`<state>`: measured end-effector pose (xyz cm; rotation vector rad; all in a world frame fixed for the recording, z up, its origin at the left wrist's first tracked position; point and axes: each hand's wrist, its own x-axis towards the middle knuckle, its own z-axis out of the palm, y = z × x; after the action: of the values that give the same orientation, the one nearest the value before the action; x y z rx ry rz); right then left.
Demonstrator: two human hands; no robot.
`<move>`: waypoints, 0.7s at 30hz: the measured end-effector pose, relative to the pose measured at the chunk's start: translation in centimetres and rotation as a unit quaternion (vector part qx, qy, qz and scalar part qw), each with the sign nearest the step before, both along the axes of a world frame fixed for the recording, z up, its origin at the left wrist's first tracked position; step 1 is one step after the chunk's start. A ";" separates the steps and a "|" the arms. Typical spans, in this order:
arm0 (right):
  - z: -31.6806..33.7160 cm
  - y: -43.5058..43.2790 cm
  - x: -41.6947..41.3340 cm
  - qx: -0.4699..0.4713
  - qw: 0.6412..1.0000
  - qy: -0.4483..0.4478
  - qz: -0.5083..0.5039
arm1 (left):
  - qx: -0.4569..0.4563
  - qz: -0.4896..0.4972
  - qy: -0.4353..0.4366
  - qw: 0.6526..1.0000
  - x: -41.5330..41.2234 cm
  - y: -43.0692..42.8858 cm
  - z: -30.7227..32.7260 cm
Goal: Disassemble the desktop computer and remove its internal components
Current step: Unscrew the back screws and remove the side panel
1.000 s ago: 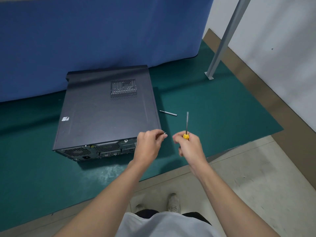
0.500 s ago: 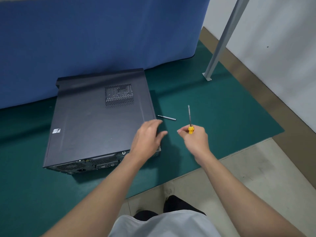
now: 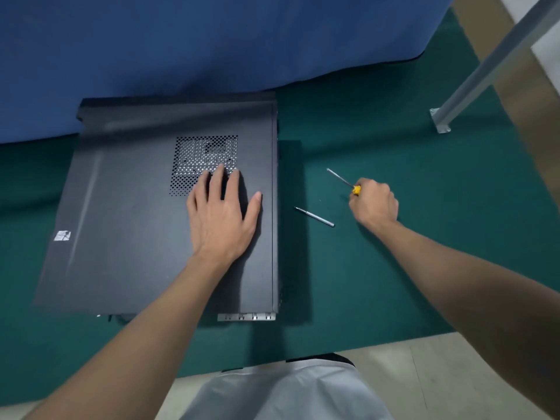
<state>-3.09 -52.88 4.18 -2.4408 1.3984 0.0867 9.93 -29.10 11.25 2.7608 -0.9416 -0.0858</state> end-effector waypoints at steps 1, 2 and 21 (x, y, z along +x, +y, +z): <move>-0.3 -0.9 0.9 -0.008 1.000 -0.001 0.004 | 0.000 0.008 -0.002 1.000 0.1 -0.2 0.0; -0.7 -1.6 1.7 -0.017 1.000 -0.002 0.005 | 0.000 0.015 -0.002 1.000 0.1 -0.3 0.0; 1.4 0.7 -1.1 0.155 0.979 -0.079 -0.106 | -0.046 -0.012 0.020 0.999 -1.1 1.9 0.1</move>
<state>-4.22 -52.22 5.57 -1.9910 1.4442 0.0557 8.83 -27.21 11.37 2.6544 -0.9441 -0.0993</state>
